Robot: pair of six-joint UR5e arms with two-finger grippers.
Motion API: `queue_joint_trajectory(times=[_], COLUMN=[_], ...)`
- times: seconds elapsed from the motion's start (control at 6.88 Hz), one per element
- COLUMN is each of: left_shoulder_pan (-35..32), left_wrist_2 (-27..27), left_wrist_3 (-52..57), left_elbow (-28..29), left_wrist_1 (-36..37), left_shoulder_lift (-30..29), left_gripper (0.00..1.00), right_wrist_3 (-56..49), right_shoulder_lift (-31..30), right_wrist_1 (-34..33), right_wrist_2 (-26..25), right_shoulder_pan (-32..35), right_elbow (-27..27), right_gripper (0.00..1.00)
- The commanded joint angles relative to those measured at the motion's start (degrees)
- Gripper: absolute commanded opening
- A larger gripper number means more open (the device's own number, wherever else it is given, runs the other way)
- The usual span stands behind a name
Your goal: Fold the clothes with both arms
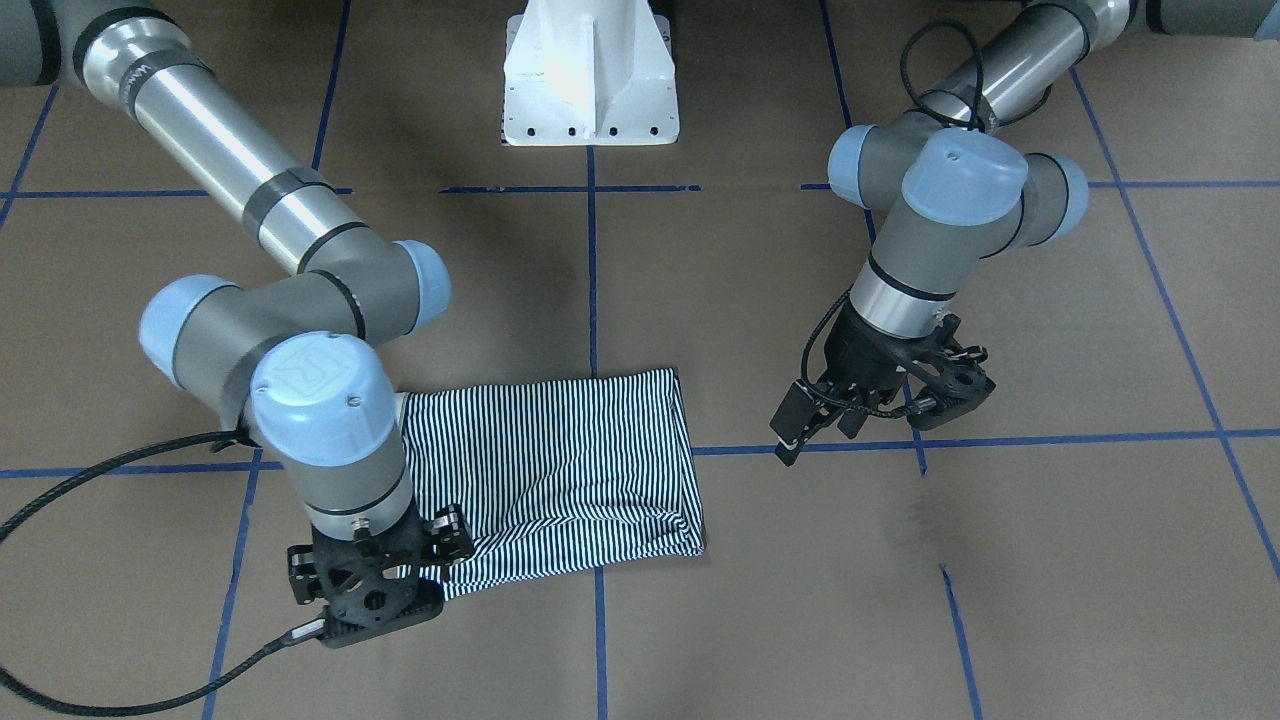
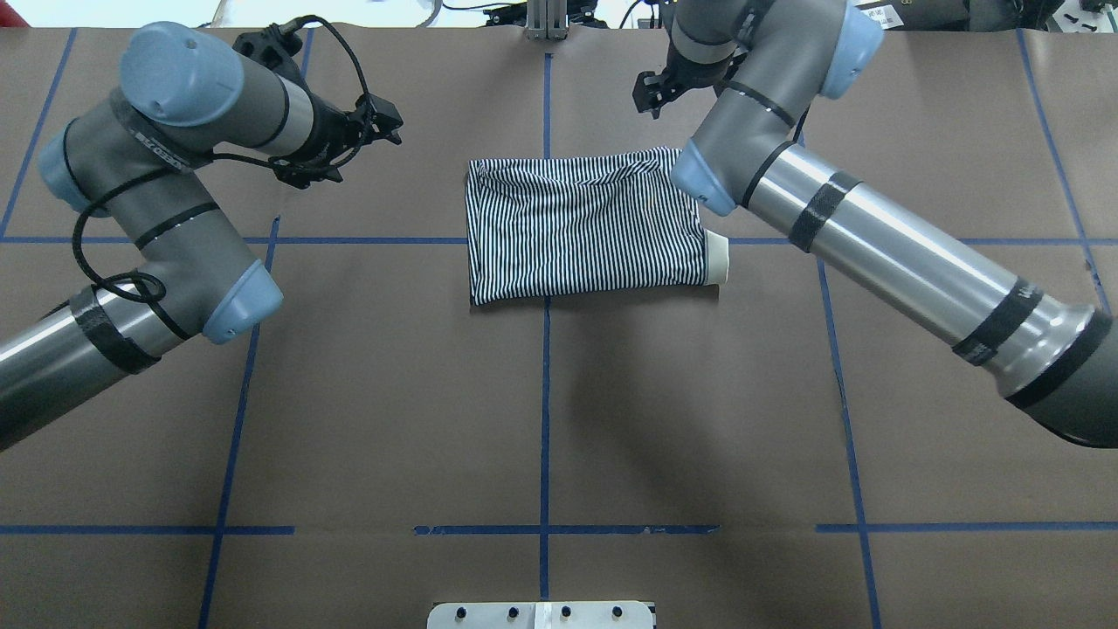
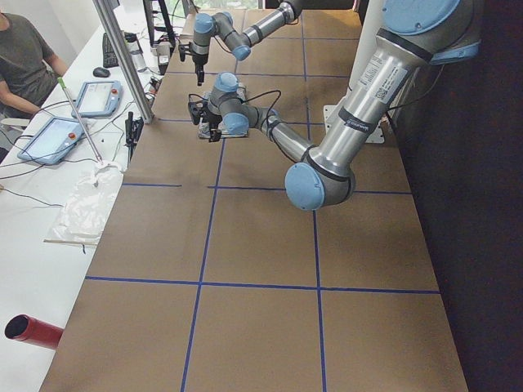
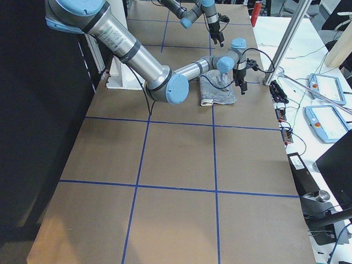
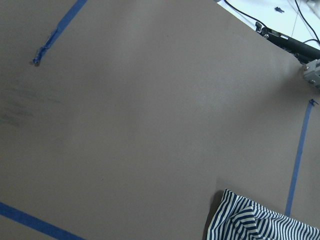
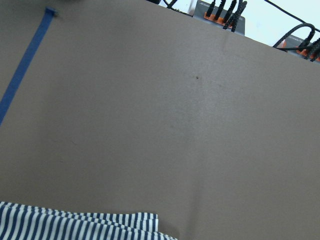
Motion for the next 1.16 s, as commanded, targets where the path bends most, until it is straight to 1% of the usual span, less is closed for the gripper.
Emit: queue_joint_trajectory(times=[0.0,0.15,0.29,0.44,0.58,0.73,0.87,1.02], left_shoulder_pan=[-7.1,-12.6,-17.7,-23.6,-29.5,-35.7,-39.1,-44.1], left_wrist_2=[-5.7,-8.7,-10.4,-12.5,-13.7,-14.7,-16.6,-16.7], left_wrist_3=[14.0,24.2,35.3,48.6,63.8,78.9,90.2,102.3], left_elbow=[-2.7,-3.3,-4.2,-4.4,-4.1,-3.4,-3.5,-3.3], left_wrist_1=[1.6,4.4,8.3,12.5,17.1,22.8,28.4,29.1], left_shoulder_lift=[3.7,5.2,7.8,10.5,12.8,13.8,14.5,18.2], left_gripper=[1.0,1.0,1.0,1.0,1.0,1.0,1.0,1.0], right_wrist_3=[-4.5,-7.0,-14.1,-22.7,-30.2,-38.0,-45.8,-51.8], right_shoulder_lift=[-10.8,-14.6,-17.7,-21.0,-25.7,-31.5,-37.0,-41.5], right_wrist_1=[-1.9,-7.7,-14.8,-21.1,-25.4,-25.9,-25.9,-26.1], right_wrist_2=[7.7,10.1,11.5,11.8,15.0,20.7,23.9,24.0], right_shoulder_pan=[6.4,10.6,14.3,18.4,23.5,29.2,34.5,39.6], right_elbow=[10.3,15.3,20.1,23.6,26.3,26.2,26.6,28.0], right_gripper=[1.0,1.0,1.0,1.0,1.0,1.0,1.0,1.0])
